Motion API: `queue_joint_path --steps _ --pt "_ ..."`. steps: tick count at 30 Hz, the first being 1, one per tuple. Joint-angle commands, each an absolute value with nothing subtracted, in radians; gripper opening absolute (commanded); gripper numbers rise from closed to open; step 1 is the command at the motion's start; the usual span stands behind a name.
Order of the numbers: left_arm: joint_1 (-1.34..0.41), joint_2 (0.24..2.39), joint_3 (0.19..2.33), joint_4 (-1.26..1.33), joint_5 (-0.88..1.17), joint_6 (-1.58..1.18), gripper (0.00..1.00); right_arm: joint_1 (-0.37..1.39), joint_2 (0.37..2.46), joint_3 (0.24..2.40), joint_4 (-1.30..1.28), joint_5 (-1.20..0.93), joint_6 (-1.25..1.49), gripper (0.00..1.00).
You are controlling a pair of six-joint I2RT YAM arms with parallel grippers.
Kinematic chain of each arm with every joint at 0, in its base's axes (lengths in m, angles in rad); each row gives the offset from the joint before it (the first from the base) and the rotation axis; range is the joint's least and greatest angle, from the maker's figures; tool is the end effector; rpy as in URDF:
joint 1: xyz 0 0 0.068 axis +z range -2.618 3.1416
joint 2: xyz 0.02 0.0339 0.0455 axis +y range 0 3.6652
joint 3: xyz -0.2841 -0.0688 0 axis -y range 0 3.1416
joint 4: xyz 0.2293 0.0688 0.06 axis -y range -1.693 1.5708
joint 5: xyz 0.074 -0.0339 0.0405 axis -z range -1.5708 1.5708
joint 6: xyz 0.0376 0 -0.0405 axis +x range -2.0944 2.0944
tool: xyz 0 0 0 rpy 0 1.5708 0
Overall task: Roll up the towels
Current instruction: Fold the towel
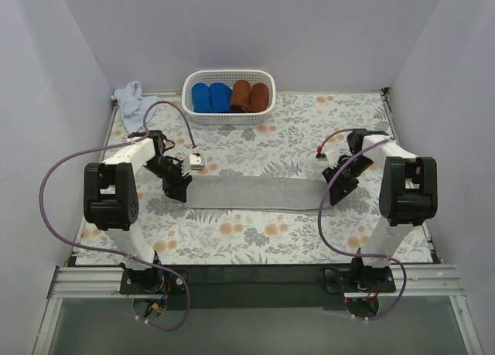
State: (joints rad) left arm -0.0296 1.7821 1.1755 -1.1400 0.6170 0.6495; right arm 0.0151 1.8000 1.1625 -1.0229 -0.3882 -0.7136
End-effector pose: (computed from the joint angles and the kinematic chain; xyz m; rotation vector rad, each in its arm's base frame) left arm 0.2831 -0.0301 0.2068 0.9069 2.8168 -0.9772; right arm 0.2945 0.0187 0.1935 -1.0555 2.8426 0.6066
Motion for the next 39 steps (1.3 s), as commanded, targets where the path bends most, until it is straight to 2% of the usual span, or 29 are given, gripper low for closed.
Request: queue_joint_path --steps 1,2,6,14,21,30,35,39 --pt "-0.032 1.709 1.227 -1.227 0.669 0.712 0.34 0.017 1.711 1.216 -1.093 -0.405 -0.745 0.37" --pt "-0.032 1.701 1.238 -1.242 0.678 0.718 0.38 0.017 1.701 1.232 -1.106 -0.41 -0.749 0.38" --pt "-0.032 1.692 1.292 -1.259 0.704 0.668 0.39 0.017 1.689 1.302 -1.135 -0.448 -0.739 0.38" --pt "-0.051 1.724 1.282 -1.017 0.7 0.431 0.38 0.029 1.784 1.304 -1.062 -0.483 -0.637 0.31" --pt "-0.094 1.761 1.2 -0.747 0.605 0.157 0.36 0.055 1.874 1.247 -0.916 -0.355 -0.537 0.31" --pt "-0.094 1.894 1.21 -0.678 0.506 0.049 0.33 0.054 1.914 1.213 -0.801 -0.217 -0.471 0.31" --pt "-0.098 1.875 1.253 -0.702 0.552 0.009 0.33 0.055 2.017 1.426 -0.796 -0.14 -0.442 0.32" --pt "-0.098 1.772 1.224 -0.729 0.587 -0.037 0.34 0.055 2.114 1.636 -0.816 -0.106 -0.42 0.32"
